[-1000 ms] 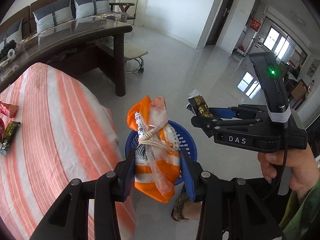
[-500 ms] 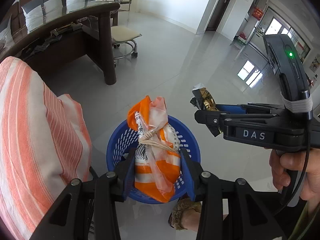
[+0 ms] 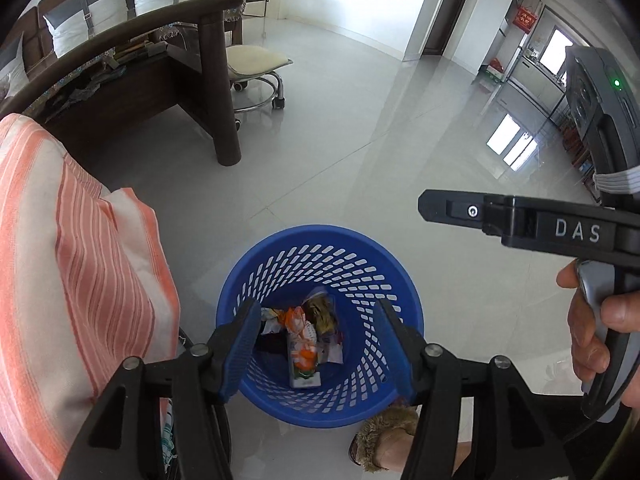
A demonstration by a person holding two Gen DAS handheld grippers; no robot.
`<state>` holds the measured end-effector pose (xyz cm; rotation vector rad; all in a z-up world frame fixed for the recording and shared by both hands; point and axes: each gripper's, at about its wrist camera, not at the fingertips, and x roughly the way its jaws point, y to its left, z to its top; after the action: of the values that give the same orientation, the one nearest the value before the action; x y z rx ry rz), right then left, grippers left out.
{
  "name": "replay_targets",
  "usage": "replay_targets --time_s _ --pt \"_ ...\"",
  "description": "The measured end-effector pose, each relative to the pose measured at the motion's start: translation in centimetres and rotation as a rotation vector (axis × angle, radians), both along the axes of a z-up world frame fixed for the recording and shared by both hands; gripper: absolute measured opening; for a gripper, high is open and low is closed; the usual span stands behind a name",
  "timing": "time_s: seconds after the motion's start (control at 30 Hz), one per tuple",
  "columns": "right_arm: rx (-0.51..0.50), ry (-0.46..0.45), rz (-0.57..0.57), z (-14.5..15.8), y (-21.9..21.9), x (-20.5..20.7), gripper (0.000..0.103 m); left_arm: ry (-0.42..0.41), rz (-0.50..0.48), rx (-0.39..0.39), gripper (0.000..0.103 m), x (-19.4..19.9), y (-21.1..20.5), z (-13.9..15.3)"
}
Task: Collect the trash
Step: 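Carry bag and gold packet to the blue wastebasket and release both, then return to the table and grasp the cream bread wrapper with the left tool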
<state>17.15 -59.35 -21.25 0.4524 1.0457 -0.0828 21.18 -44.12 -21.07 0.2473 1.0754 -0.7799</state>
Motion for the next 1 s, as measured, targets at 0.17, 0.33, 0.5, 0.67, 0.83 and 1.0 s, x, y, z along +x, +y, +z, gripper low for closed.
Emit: replay_targets --time_s 0.17,0.33,0.5,0.67,0.83,1.0 --pt "-0.06 -0.076 -0.051 2.7 -0.3 -1.0 0.08 -0.063 -0.007 -0.05 0.06 -2.2 3.0 3.8" --pt "-0.155 -0.155 -0.066 5.7 1.7 -1.9 0.095 -0.131 0.025 -0.049 0.064 -4.0 8.6 6.8" --pt "-0.267 -0.218 0.028 7.4 7.6 -1.5 0.096 -0.164 0.117 -0.019 0.064 -5.1 16.1 7.5" --pt "-0.326 -0.291 0.226 8.1 16.6 -1.0 0.096 -0.194 0.231 0.041 0.064 -5.3 24.2 7.3" --pt "-0.274 -0.312 0.42 7.5 26.0 -1.9 0.096 -0.186 0.373 0.066 0.064 -4.5 32.2 6.8" --pt "-0.262 -0.289 0.574 6.0 34.2 -2.5 0.096 -0.199 0.457 0.07 0.064 -3.6 37.7 6.6"
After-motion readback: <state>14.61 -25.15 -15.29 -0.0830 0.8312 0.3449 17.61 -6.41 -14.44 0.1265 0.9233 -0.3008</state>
